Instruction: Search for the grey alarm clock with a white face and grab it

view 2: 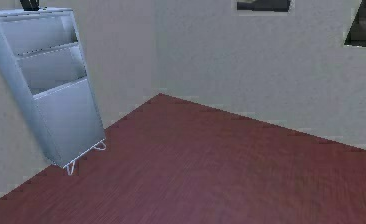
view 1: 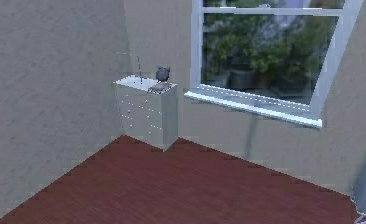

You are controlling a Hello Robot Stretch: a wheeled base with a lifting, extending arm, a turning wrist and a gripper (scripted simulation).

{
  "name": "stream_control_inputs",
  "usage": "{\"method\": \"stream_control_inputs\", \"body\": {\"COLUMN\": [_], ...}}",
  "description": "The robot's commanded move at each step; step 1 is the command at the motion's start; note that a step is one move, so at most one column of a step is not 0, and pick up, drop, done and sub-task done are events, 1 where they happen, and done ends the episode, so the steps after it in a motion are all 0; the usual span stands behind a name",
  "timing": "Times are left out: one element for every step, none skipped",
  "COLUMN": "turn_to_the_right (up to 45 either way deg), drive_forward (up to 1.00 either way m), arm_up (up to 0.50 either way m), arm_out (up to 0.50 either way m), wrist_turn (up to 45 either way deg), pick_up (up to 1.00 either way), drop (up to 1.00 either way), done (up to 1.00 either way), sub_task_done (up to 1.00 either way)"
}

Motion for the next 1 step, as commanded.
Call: {"method": "stream_control_inputs", "body": {"turn_to_the_right": [3.0], "drive_forward": [0.0], "arm_up": [0.0], "arm_out": [0.0], "wrist_turn": [0.0], "pick_up": [0.0], "drop": [0.0], "done": [0.0], "sub_task_done": [0.0]}}
